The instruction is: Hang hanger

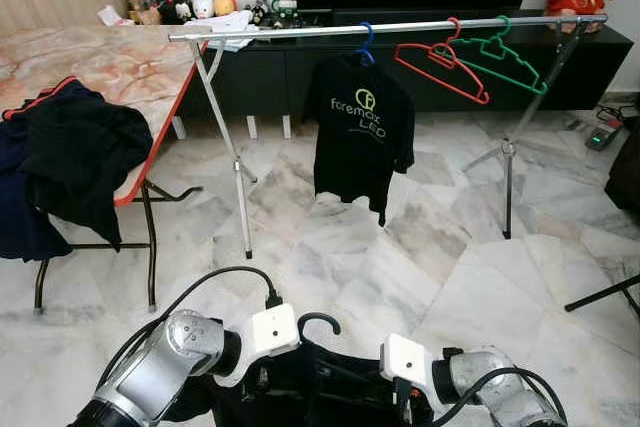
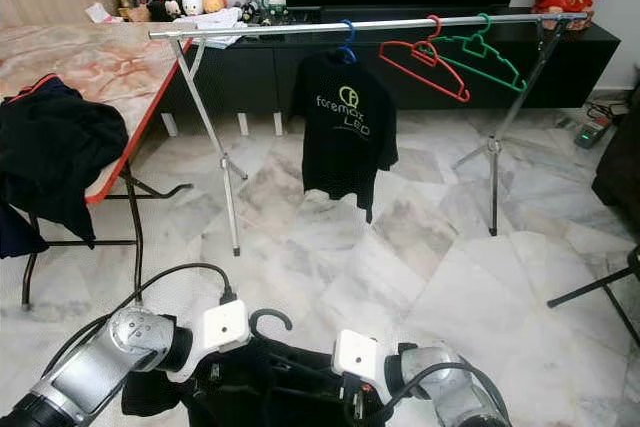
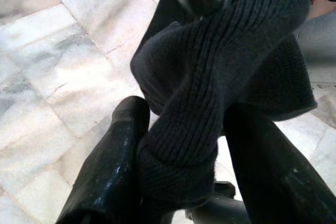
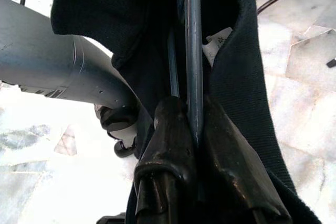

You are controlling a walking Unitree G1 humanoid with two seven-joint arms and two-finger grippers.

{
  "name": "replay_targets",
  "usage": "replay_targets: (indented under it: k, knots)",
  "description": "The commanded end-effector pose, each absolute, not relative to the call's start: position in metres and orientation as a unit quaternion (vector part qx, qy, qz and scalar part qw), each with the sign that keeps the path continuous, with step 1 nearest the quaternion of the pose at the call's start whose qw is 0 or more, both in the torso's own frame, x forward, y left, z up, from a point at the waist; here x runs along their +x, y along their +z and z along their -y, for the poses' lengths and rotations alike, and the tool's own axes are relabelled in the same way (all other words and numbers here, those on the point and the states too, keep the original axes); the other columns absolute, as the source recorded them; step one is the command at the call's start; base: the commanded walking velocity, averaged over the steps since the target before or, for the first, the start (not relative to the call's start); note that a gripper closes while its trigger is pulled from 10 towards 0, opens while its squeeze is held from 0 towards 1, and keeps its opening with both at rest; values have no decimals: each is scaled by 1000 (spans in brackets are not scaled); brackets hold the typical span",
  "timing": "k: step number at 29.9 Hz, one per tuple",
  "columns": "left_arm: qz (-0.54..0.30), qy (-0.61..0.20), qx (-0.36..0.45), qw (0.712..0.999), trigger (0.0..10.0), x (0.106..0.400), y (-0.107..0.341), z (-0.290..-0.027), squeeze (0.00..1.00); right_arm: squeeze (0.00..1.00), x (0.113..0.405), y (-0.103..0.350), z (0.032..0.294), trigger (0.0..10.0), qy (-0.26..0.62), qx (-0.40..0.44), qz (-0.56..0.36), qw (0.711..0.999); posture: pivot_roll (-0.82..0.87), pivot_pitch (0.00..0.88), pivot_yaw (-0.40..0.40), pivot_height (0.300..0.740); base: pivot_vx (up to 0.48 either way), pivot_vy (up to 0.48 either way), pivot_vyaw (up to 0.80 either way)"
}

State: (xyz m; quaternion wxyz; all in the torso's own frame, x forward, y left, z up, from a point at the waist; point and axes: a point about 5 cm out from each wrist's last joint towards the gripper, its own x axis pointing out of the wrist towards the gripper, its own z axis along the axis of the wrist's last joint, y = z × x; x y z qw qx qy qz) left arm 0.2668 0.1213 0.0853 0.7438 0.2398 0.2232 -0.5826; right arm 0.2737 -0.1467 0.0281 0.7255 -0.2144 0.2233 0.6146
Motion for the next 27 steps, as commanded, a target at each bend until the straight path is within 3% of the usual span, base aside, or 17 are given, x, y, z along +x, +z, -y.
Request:
replay_targets:
  k: [1, 6, 27]
  knots:
    - [-222, -590, 233, 741, 0, 267, 86, -118, 0, 0, 281, 39, 136, 0, 618, -215, -191, 732, -19, 60, 40, 740, 0, 0, 0]
    - [-217, -593, 222, 743, 0, 266, 87, -117, 0, 0, 279, 39, 137, 0, 626, -222, -191, 722, -20, 71, 37, 740, 0, 0, 0]
    - [-217, -601, 199, 743, 0, 263, 89, -116, 0, 0, 286, 42, 138, 0, 599, -220, -183, 748, -18, 101, 44, 740, 0, 0, 0]
